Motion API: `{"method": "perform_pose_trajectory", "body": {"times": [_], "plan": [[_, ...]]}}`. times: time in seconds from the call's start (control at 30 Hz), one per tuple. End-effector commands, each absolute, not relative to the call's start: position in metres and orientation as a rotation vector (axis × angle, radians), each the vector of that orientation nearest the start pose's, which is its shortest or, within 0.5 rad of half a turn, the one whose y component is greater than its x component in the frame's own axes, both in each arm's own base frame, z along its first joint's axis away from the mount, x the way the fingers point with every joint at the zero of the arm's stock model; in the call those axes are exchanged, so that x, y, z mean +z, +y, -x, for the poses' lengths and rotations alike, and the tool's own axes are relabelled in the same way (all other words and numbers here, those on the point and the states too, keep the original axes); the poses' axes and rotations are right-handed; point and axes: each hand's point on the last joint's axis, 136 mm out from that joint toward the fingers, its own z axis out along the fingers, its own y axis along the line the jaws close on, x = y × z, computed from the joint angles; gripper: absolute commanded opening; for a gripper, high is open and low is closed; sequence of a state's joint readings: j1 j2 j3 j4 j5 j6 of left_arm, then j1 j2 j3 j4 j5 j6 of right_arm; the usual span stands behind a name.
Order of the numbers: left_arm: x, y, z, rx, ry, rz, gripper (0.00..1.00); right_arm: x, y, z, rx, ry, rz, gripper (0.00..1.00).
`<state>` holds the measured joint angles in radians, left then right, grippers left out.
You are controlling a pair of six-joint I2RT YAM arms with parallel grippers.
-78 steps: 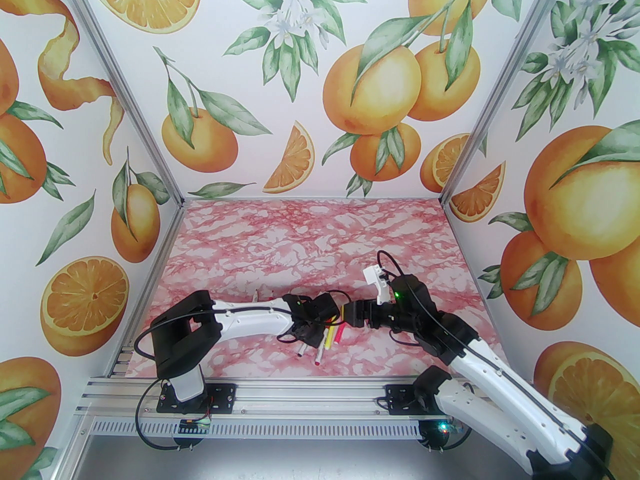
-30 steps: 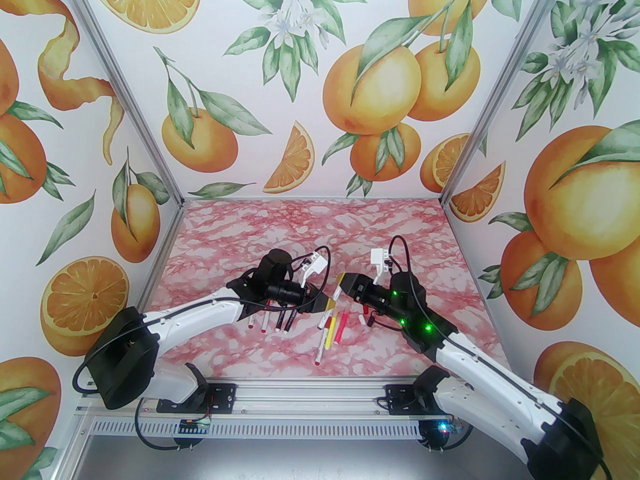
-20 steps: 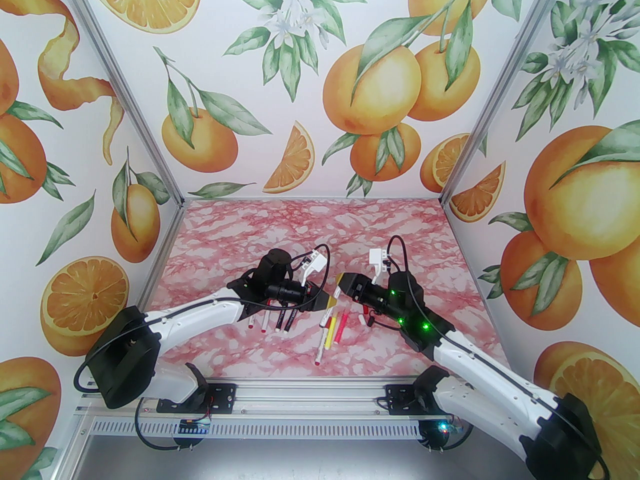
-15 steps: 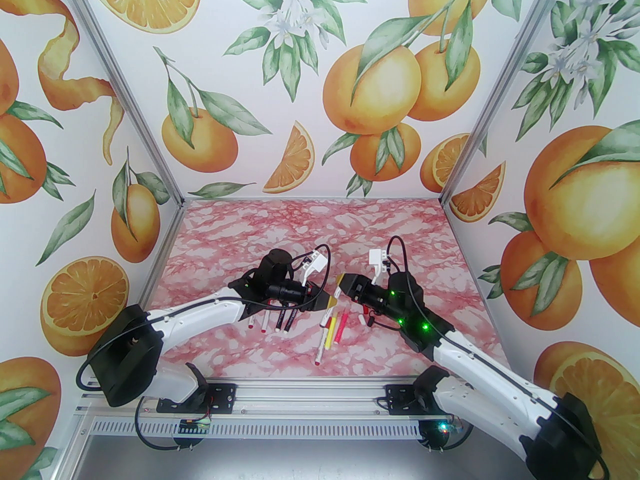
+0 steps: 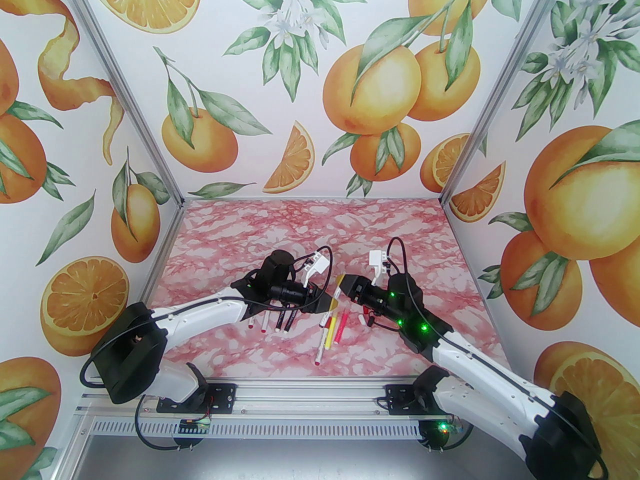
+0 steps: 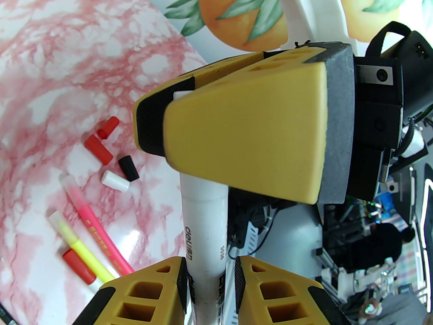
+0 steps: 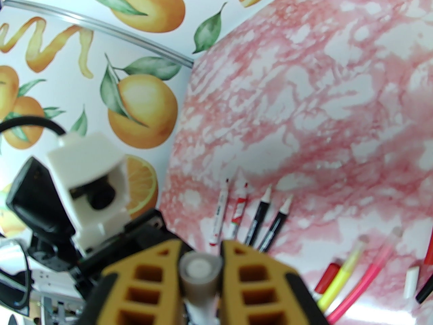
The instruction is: Open the pen caps
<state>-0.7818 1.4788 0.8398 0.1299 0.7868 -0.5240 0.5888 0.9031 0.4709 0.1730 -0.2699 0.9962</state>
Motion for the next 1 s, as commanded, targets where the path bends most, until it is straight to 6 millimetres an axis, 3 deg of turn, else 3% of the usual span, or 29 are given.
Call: {"method": "perform_pose_trajectory", "body": {"times": [0.0, 0.23, 0.4, 0.57, 0.8, 0.97], "plan": [[0.197, -0.373, -0.197, -1.573, 2.118, -0.875, 0.32, 0.220, 0.228, -0.251, 1.351, 1.999, -0.181, 0.11], [0.192, -0.372, -0.196, -1.564, 2.130, -0.874, 0.30, 0.218, 0.231, -0.252, 1.366, 1.999, -0.178, 0.11], [0.193, -0.371, -0.199, -1.540, 2.126, -0.870, 0.10, 0.214, 0.230, -0.252, 1.352, 2.012, -0.184, 0.11], [0.195, -0.371, -0.198, -1.536, 2.117, -0.892, 0.00, 0.210, 0.222, -0.258, 1.309, 1.997, -0.244, 0.06], [0.176, -0.375, -0.180, -1.418, 2.175, -0.990, 0.00, 0.230, 0.208, -0.272, 1.250, 1.919, -0.300, 0.00], [0.169, -0.378, -0.172, -1.427, 2.191, -1.006, 0.00, 0.245, 0.197, -0.283, 1.234, 1.870, -0.323, 0.00]]}}
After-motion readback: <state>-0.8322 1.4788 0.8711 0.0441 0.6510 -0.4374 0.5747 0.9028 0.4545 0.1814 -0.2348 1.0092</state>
